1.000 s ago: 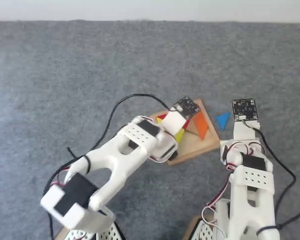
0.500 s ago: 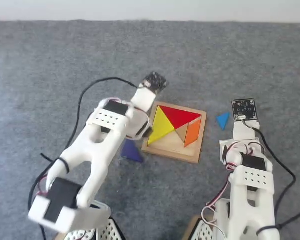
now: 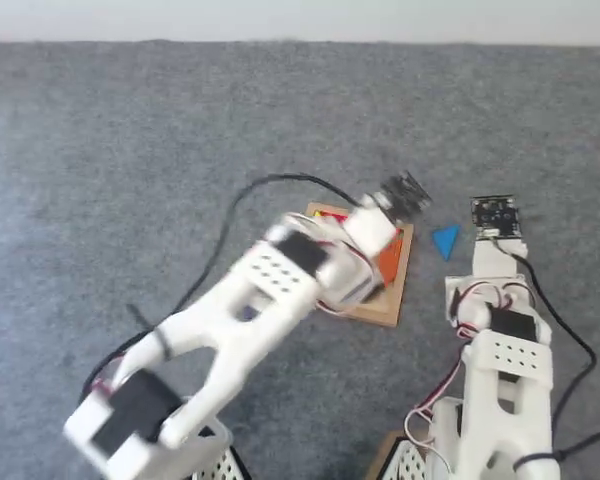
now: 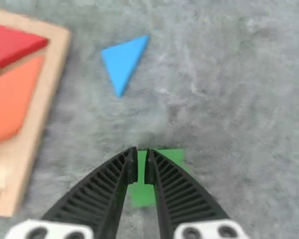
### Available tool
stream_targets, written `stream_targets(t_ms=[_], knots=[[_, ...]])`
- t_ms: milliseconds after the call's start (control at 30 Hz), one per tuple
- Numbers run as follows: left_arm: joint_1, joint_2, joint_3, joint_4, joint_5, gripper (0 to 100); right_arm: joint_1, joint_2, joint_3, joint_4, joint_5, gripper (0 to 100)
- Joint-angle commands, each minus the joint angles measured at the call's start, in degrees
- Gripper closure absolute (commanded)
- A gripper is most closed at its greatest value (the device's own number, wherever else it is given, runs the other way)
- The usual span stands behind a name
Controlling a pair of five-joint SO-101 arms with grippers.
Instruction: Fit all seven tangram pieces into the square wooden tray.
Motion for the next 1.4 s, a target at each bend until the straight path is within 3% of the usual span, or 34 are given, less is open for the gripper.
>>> stream_targets(t_ms=[0, 233, 500, 967, 1167, 1367], knots=[[0.7, 6.2, -4.6, -2.7, 1.3, 75, 2.2, 0.4, -3.4, 0.5, 0.4, 95.4], [0.6, 14.3, -9.8, -3.1, 1.3, 74, 2.2, 0.4, -3.4, 0.5, 0.4, 95.4], [-4.8, 23.1, -18.9, -3.3, 1.1, 75, 2.1, 0.4, -3.3, 0.5, 0.6, 95.4], [-6.0, 23.2, -23.4, -2.8, 1.3, 75, 0.3, 0.4, -3.1, 1.3, 0.8, 95.4], [-6.0, 11.1, -21.2, 2.2, 4.8, 75, 0.2, 0.4, -3.1, 1.0, 0.8, 95.4], [-10.2, -10.3, -8.7, 3.4, 10.0, 74, -2.2, 0.6, -3.5, 3.6, 4.0, 95.3]])
